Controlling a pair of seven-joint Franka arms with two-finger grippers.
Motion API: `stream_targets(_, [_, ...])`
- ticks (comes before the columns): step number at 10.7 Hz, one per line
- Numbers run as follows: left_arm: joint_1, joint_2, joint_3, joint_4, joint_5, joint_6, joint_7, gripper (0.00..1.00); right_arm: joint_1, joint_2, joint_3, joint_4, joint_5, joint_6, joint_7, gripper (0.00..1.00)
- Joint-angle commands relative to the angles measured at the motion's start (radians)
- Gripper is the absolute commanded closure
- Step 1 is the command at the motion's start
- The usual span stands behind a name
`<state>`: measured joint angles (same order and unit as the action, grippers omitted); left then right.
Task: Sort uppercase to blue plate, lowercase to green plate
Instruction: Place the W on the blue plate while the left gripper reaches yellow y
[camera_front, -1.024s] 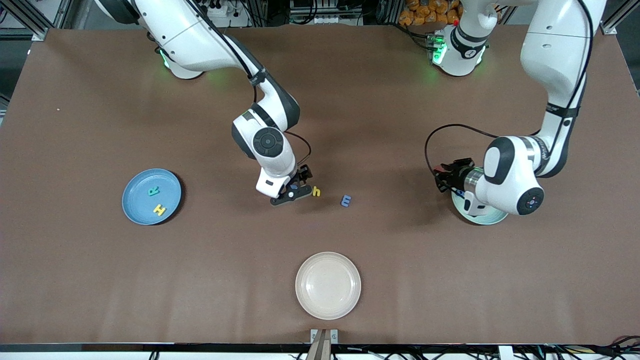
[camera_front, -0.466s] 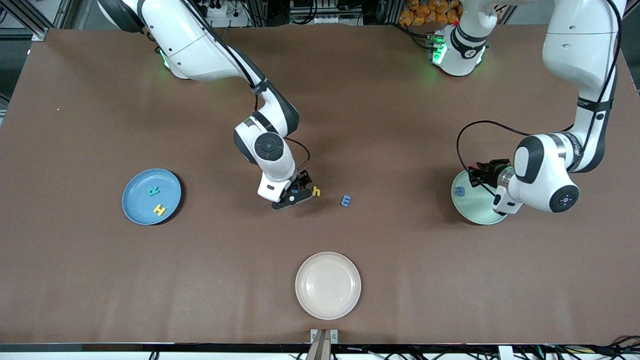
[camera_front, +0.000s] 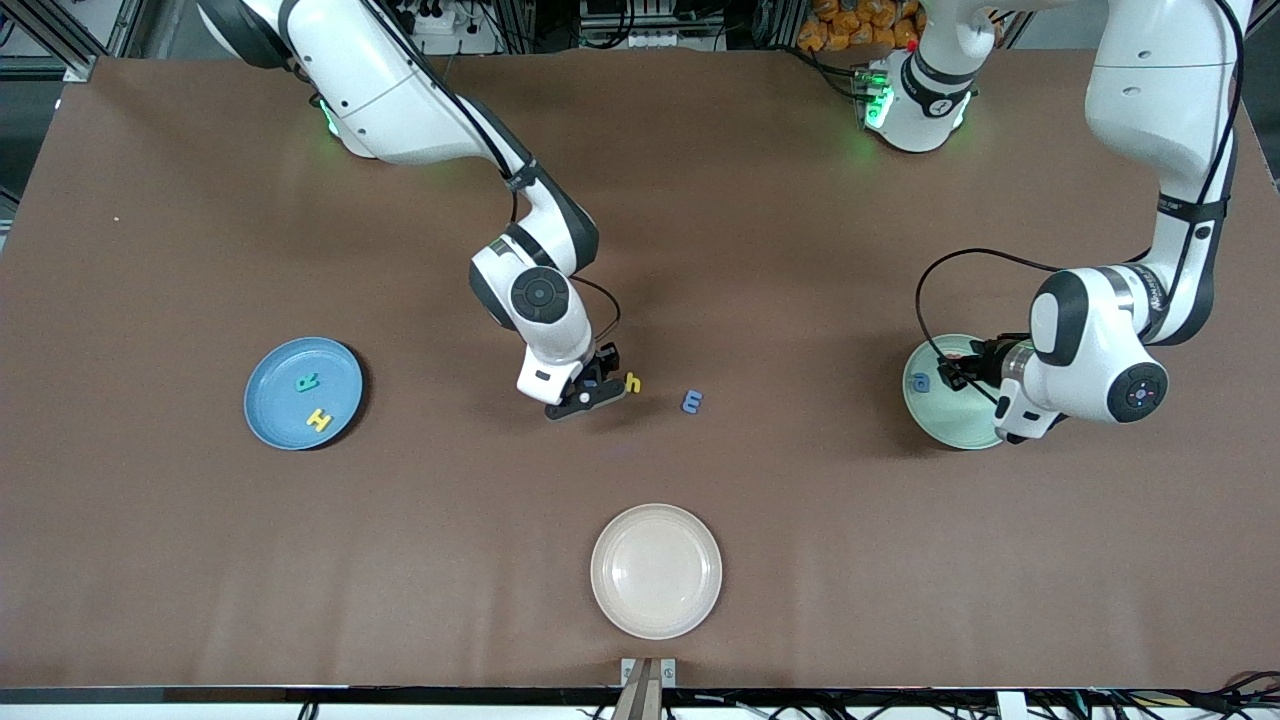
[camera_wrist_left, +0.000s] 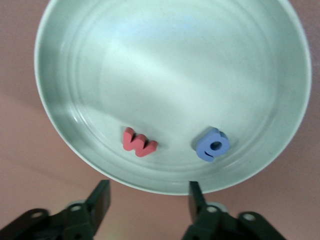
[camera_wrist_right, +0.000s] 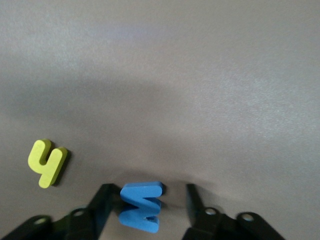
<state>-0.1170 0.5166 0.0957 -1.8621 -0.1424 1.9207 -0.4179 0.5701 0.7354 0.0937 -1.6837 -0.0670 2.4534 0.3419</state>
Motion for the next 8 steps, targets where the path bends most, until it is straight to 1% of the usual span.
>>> stream_targets(1, [-0.015,-0.047,-0.019,-0.031,-0.026,0.007,-0.092,0.01,0.005,-0.004,0.001,-0.013,-0.019,0.013,0.034,1.00])
stream_targets(3, [-0.021,-0.055,-0.088,-0.017,-0.110,0.004,-0.232,0.04,-0.001,-0.013,-0.009,-0.019,-0.017,0.010,0.043,1.00])
stream_targets(4, [-0.021,-0.055,-0.129,-0.003,-0.143,0.004,-0.301,0.04,-0.012,-0.019,-0.011,-0.019,-0.017,0.000,0.090,1.00])
stream_targets(5, [-0.024,-0.055,-0.160,0.009,-0.175,0.004,-0.368,0.05,-0.044,-0.030,-0.012,-0.017,-0.017,-0.008,0.132,1.00])
stream_targets(6, [-0.026,-0.055,-0.195,0.027,-0.218,0.004,-0.443,0.05,-0.097,-0.040,-0.011,-0.011,-0.017,-0.029,0.138,1.00])
stream_targets(7, [-0.029,-0.050,-0.218,0.038,-0.264,0.007,-0.520,0.05,-0.111,-0.057,-0.046,-0.007,-0.023,-0.060,0.138,1.00])
stream_targets(8, [-0.044,-0.040,-0.238,0.047,-0.316,0.015,-0.591,0.05,-0.093,-0.066,-0.131,-0.001,-0.037,-0.069,0.140,1.00])
